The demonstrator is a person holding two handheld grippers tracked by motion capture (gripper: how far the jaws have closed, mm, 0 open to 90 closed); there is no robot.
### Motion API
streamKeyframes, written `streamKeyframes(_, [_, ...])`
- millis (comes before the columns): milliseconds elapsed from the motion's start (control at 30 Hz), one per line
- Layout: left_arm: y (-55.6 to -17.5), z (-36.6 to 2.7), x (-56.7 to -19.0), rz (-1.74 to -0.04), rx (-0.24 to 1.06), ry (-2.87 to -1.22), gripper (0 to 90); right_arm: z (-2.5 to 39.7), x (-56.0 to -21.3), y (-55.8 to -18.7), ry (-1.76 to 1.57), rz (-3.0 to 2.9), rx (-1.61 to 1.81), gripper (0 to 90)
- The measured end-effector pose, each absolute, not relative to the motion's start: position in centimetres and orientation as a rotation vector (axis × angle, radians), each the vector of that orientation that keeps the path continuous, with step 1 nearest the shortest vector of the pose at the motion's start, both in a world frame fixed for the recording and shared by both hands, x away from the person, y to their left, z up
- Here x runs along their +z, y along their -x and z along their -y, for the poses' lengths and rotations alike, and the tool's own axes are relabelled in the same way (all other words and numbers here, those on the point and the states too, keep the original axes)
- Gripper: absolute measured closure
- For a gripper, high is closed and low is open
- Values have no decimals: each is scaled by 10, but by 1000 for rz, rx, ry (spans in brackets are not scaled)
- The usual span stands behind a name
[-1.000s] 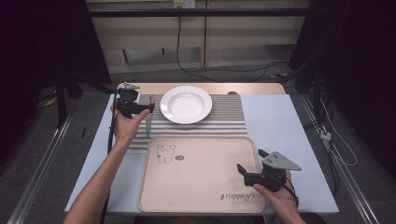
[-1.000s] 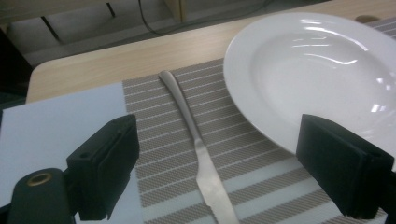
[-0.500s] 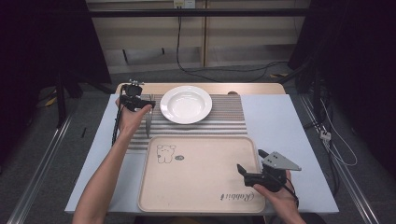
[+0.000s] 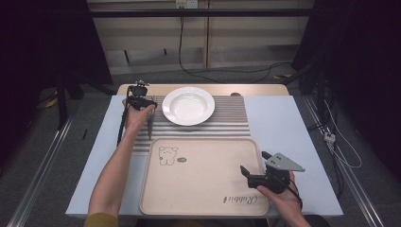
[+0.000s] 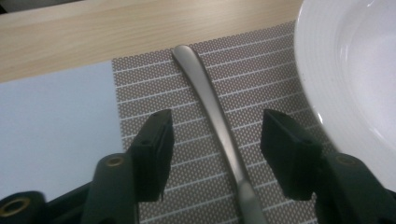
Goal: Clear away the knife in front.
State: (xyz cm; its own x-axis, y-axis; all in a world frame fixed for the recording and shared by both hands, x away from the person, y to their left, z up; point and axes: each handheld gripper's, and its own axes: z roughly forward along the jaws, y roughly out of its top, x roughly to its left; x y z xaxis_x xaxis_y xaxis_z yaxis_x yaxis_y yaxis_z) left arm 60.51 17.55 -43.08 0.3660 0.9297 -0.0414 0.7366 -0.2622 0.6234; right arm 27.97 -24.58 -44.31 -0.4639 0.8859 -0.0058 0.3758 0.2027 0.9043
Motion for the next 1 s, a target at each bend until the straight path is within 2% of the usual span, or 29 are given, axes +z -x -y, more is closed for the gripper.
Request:
streamKeyframes(267, [-609, -163, -439, -1427, 460, -2135, 623, 245, -442, -278, -1155, -1942, 1228, 75])
streamKeyframes(500, [-614, -157, -441, -1453, 446, -2182, 643, 246, -442, -279, -1153, -1943, 1226, 78])
streamKeyframes(633, [-616, -164, -439, -1518, 376, -2150, 748, 246, -442, -279, -1154, -1938, 1225, 79])
streamKeyframes(1000, [-617, -158, -434, -1515, 331, -2227, 795, 246, -443, -279, -1153, -1941, 1216, 80])
